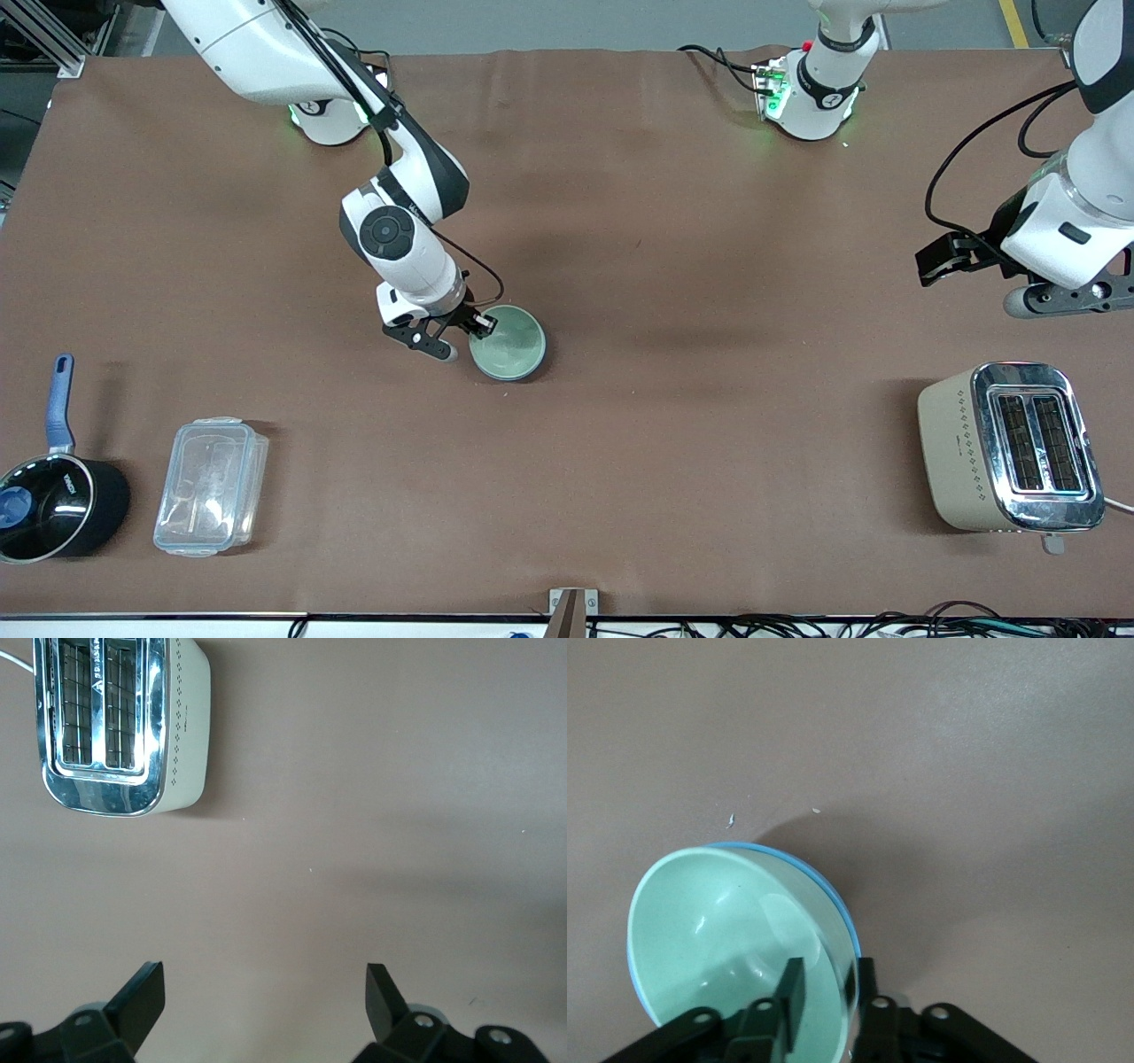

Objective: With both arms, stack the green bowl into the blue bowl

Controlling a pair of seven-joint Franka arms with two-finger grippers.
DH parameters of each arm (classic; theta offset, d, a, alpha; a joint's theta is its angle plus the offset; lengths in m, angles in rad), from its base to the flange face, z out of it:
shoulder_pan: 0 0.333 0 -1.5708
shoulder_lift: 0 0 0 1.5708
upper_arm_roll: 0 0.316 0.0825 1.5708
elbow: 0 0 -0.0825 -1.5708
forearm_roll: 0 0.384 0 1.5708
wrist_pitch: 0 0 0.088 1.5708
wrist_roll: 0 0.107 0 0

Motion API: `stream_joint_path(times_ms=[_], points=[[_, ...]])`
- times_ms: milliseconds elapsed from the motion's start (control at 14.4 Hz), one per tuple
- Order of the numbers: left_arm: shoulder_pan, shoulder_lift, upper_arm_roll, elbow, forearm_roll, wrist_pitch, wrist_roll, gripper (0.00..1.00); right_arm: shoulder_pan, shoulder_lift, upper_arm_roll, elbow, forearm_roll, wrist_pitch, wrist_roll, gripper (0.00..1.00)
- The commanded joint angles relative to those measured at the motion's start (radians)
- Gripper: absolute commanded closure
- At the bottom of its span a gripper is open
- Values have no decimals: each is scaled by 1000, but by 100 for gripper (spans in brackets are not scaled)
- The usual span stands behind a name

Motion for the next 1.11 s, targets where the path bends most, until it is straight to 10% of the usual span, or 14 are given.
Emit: stream_joint_path(times_ms=[0, 557, 1043], points=[[10, -25, -9, -18, 4, -11, 15, 0, -9, -9, 6, 28, -14, -30, 44, 3], [8, -43, -14, -21, 1, -40, 16, 0, -175, -391, -21, 97, -111, -467, -312, 0], [22, -94, -14, -83, -36, -27, 15, 0, -176, -502, -303, 315, 44, -847, -837, 0]])
